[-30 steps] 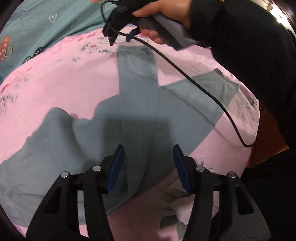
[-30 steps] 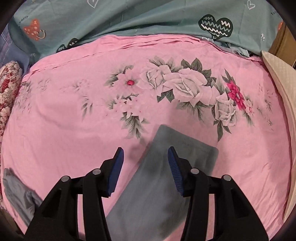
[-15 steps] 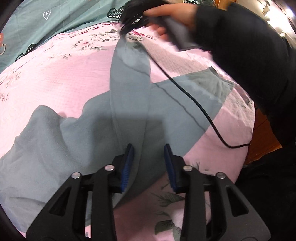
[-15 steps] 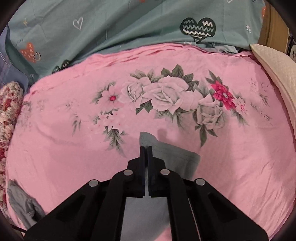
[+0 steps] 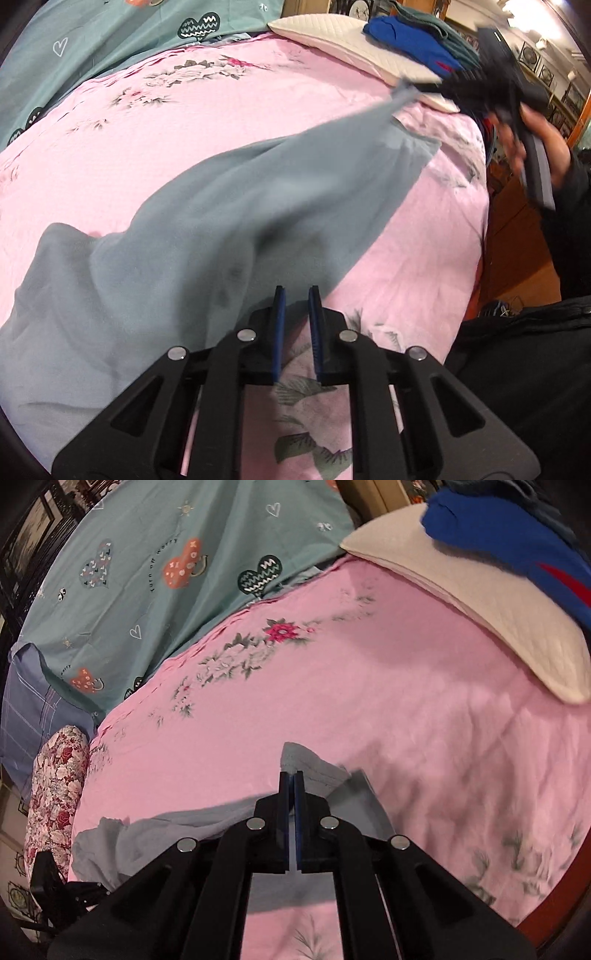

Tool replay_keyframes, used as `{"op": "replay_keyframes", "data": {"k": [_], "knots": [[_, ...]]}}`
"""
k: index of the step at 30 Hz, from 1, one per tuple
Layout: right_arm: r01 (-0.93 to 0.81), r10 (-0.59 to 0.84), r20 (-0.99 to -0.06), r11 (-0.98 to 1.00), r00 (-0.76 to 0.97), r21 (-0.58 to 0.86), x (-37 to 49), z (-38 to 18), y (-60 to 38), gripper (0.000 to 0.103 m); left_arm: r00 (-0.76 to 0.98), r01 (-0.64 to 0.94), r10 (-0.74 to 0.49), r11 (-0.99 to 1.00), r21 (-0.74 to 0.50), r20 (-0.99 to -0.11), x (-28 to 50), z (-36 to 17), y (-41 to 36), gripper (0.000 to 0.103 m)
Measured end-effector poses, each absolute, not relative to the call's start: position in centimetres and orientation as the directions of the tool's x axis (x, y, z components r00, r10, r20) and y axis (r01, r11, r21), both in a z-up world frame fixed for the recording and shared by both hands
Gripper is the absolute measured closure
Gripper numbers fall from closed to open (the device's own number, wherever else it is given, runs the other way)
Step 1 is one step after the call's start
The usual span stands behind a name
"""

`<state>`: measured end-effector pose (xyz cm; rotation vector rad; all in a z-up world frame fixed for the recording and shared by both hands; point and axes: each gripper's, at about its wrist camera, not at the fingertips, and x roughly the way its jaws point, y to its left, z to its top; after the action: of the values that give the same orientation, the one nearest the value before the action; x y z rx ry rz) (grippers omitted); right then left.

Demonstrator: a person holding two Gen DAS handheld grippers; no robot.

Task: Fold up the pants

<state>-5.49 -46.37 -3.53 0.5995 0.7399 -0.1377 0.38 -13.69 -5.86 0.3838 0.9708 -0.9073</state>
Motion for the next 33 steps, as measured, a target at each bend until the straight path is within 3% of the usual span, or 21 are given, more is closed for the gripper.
{"op": "replay_keyframes", "data": {"k": [7, 19, 23, 27, 29, 30, 31, 33], "knots": [[0.37, 0.096, -0.662, 0.765, 0.743, 0.527, -8.3, -8.6, -47.0, 0.101, 0.306, 0.788, -0.427, 0.615, -0.025, -0.851, 0.1, -5.8, -13.8, 0.09], [0.313, 0.134, -0.606, 0.758, 0.784, 0.572, -8.2, -6.9, -47.6, 0.101, 0.355, 0.795, -0.374, 0.603, 0.066, -0.857, -0.1, -5.7, -13.1, 0.09], [0.316, 0.137, -0.607, 0.753, 0.783, 0.577, -8.2, -7.4, -47.9, 0.101, 0.372, 0.798, -0.385, 0.598, 0.079, -0.844, -0.4, -5.3, -13.7, 0.102], [0.308, 0.141, -0.603, 0.756, 0.785, 0.578, -8.5, -7.2, -48.0, 0.101, 0.376, 0.813, -0.399, 0.576, 0.091, -0.836, -1.3, -4.3, -13.7, 0.101], [0.305, 0.146, -0.603, 0.756, 0.784, 0.58, -8.5, -7.2, -48.0, 0.101, 0.409, 0.808, -0.395, 0.575, 0.126, -0.822, -1.9, -3.5, -13.6, 0.086], [0.304, 0.149, -0.603, 0.754, 0.784, 0.582, -8.5, -7.2, -48.0, 0.101, 0.425, 0.804, -0.393, 0.578, 0.141, -0.815, -2.1, -3.2, -13.4, 0.055], [0.303, 0.152, -0.602, 0.752, 0.784, 0.585, -8.5, -7.3, -48.1, 0.101, 0.453, 0.795, -0.392, 0.584, 0.164, -0.8, -2.3, -2.9, -13.2, 0.03], [0.302, 0.155, -0.602, 0.751, 0.783, 0.587, -8.5, -7.4, -48.1, 0.101, 0.485, 0.785, -0.377, 0.585, 0.203, -0.789, -2.4, -2.8, -13.1, 0.029]]}}
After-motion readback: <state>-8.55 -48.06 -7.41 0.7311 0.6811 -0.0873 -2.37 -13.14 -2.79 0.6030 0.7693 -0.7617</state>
